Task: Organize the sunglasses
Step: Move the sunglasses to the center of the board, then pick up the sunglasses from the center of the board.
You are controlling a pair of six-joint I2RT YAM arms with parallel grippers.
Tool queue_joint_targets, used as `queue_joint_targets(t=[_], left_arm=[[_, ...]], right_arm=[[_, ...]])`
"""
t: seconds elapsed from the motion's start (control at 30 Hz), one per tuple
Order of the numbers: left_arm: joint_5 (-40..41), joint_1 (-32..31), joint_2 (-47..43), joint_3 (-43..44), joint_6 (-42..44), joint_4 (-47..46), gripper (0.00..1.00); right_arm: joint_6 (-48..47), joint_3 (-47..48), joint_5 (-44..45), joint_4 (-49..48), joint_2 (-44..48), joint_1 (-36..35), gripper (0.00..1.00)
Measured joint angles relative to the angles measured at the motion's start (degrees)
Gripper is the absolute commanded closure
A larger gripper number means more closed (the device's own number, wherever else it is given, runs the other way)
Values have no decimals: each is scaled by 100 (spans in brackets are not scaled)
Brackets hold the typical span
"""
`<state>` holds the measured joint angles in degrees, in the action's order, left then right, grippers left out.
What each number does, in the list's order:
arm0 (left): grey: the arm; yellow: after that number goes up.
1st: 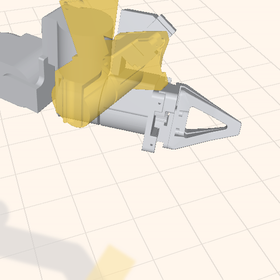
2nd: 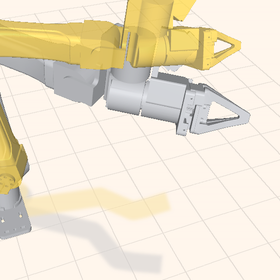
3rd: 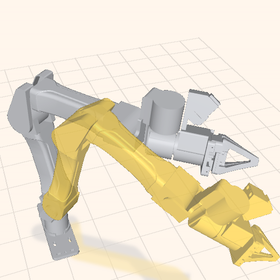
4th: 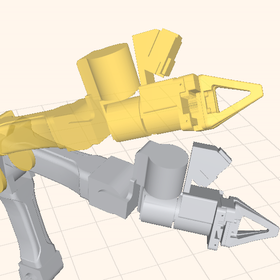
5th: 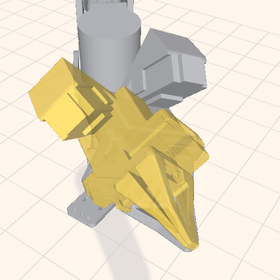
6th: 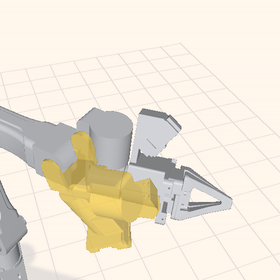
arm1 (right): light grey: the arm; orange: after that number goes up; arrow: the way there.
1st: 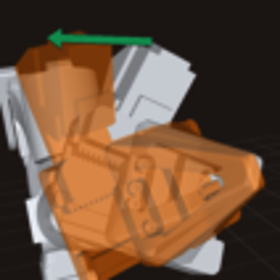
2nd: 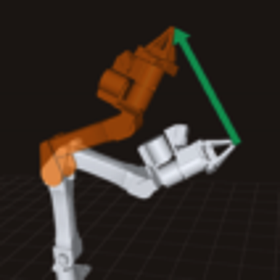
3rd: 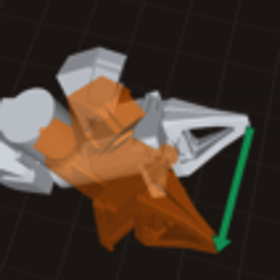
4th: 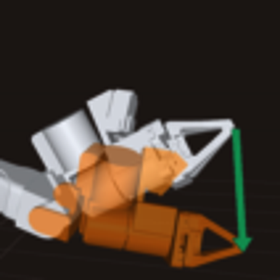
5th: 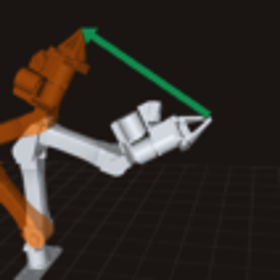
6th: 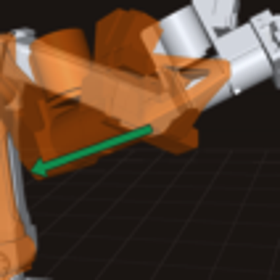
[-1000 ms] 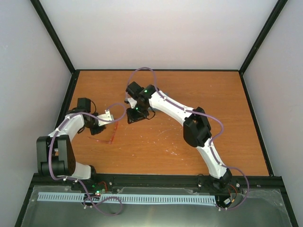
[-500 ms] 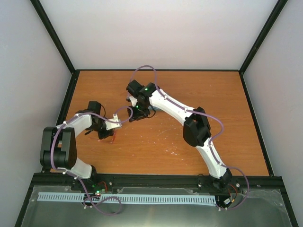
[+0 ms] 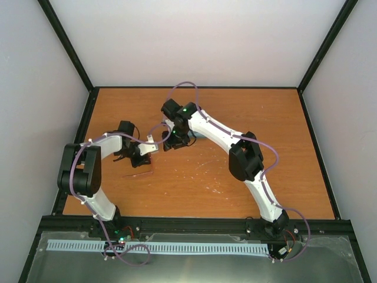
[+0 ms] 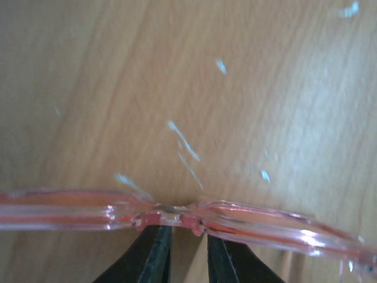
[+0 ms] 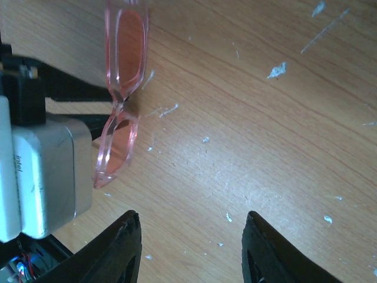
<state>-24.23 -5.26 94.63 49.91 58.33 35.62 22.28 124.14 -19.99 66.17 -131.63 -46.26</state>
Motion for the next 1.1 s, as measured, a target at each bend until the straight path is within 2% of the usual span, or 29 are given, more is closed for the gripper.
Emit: queue_joint_targets(t=[0.1, 0.2, 0.27, 0.37, 0.6, 0.8, 1.1], left_arm=[[-101, -219, 225, 275, -216, -136, 77], [-133, -352, 310, 525, -389, -168, 68], [-120, -367, 297, 632, -452, -186, 56], [2, -376, 146, 658, -492, -210, 53], [90, -225, -918, 553, -535, -111, 70], [-4, 413, -1714, 507, -584, -94, 73], [-94, 1023, -1812, 321, -638, -83, 72]], right_arm=[[-13, -90, 2, 7, 0, 0, 53], [-33, -94, 26, 24, 0, 0, 53], [-68, -101, 35, 0, 0, 15, 53], [-232, -146, 151, -87, 0, 11, 53], [-848, -387, 601, -439, 4, -24, 55], [-1392, -518, 802, -850, 4, -166, 54], [-1606, -146, 605, -1073, -37, -339, 51]])
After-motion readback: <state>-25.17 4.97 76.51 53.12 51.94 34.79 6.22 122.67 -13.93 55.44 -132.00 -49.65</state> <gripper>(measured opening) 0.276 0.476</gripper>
